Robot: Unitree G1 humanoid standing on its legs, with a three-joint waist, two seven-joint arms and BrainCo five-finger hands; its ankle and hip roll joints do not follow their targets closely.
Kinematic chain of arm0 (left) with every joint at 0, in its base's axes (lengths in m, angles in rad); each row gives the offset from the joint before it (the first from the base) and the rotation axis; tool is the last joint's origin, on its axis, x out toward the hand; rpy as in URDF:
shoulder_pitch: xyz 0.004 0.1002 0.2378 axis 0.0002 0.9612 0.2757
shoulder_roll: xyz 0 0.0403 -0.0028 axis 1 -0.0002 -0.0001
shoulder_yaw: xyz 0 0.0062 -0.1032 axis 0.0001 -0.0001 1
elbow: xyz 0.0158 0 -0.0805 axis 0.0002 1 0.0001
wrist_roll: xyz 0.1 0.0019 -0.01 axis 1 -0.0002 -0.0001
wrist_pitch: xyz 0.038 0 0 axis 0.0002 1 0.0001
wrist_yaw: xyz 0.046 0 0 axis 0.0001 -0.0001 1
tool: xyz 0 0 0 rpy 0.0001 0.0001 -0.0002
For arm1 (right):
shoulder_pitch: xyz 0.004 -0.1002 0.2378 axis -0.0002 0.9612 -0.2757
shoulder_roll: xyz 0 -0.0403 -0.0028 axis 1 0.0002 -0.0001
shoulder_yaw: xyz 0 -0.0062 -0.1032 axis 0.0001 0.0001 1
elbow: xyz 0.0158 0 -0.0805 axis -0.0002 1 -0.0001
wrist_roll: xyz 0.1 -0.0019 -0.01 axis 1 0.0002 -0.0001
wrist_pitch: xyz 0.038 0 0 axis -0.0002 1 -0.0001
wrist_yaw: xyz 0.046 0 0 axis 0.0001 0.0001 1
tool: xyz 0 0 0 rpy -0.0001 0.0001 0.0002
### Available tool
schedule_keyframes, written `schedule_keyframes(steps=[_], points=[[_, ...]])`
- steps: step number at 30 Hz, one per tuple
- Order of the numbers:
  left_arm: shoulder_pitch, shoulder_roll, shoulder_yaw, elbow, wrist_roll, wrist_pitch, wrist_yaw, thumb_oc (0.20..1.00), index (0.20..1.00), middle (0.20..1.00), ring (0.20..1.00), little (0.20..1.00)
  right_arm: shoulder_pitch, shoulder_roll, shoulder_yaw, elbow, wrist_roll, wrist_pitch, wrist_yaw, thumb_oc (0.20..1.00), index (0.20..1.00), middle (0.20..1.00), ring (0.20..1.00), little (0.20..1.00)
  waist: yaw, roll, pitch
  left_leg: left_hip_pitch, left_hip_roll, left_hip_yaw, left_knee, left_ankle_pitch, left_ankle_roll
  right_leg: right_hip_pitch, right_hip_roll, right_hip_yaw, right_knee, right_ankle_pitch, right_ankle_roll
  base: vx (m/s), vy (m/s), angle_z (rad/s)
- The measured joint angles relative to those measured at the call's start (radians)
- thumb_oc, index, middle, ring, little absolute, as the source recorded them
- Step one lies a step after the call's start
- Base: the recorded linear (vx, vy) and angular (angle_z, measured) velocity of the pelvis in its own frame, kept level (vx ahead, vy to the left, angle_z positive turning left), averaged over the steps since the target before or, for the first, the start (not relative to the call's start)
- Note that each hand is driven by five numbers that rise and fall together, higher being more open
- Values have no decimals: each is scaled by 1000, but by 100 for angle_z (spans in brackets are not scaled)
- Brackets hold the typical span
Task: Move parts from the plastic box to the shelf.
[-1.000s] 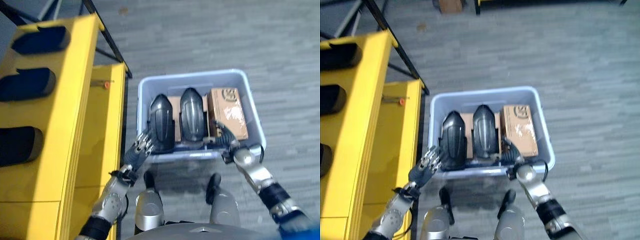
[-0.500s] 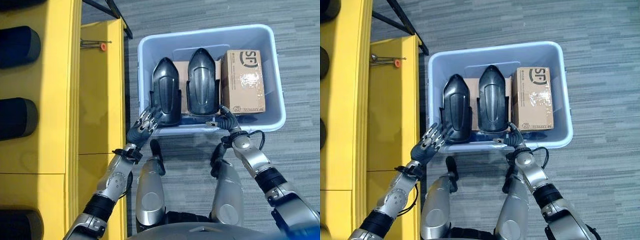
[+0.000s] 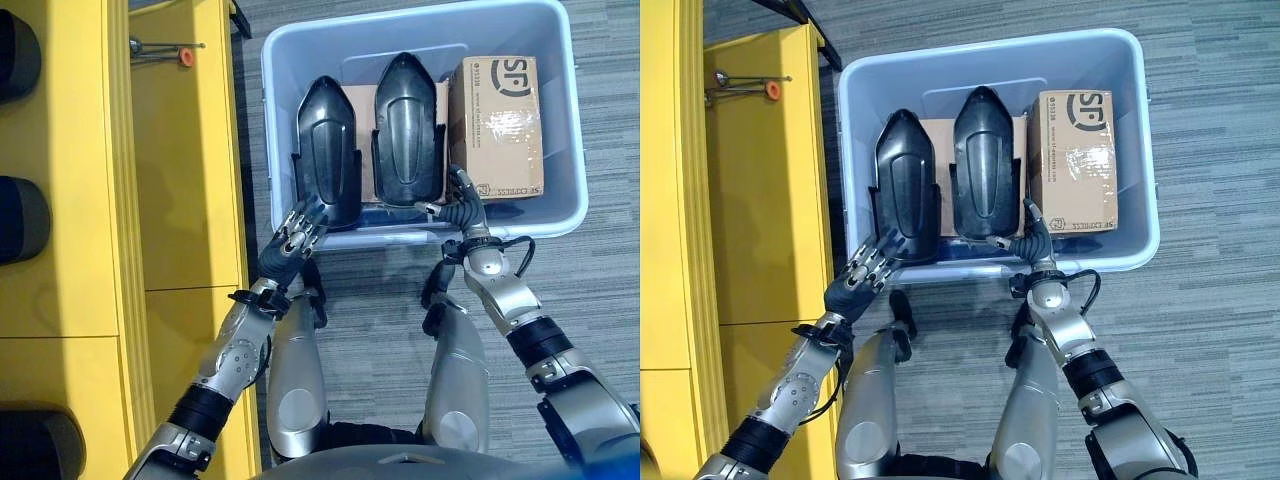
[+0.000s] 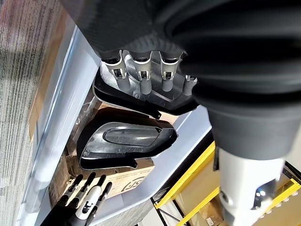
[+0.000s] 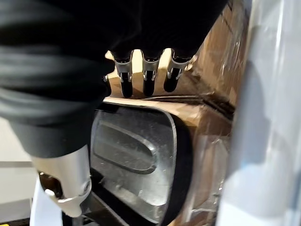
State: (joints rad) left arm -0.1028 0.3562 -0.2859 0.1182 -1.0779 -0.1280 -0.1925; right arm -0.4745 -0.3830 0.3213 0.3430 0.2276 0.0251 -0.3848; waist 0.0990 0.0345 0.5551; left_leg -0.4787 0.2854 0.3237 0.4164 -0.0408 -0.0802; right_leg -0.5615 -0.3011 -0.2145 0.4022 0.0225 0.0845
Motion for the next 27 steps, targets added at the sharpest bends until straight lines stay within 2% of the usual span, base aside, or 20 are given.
schedule_keyframes(steps=[11, 16, 27], points=[[-47, 0, -11, 1, 0, -9, 29, 1000, 1000, 1000, 1000, 1000, -105, 29, -39, 14, 44, 2, -50, 1000, 1000, 1000, 1000, 1000, 4, 0, 0, -68, 11, -9, 71, -27, 8, -49, -4, 7, 29, -2, -3, 1, 0, -1], [-75, 0, -11, 1, -2, 11, 47, 1000, 1000, 1000, 1000, 1000, -201, 26, -54, 93, 58, 11, -102, 1000, 1000, 1000, 1000, 1000, 9, 0, 0, -97, 11, -25, 111, -40, 14, -64, -13, 3, 53, -4, -1, -3, -15, 5], [-106, 1, -21, 1, -2, 56, 72, 1000, 1000, 1000, 1000, 1000, -281, 19, -83, 168, 69, 28, -120, 1000, 1000, 1000, 1000, 1000, 35, 1, -1, -176, 12, -43, 164, -54, 21, -122, -22, 4, 79, -7, -5, -7, -2, 1]])
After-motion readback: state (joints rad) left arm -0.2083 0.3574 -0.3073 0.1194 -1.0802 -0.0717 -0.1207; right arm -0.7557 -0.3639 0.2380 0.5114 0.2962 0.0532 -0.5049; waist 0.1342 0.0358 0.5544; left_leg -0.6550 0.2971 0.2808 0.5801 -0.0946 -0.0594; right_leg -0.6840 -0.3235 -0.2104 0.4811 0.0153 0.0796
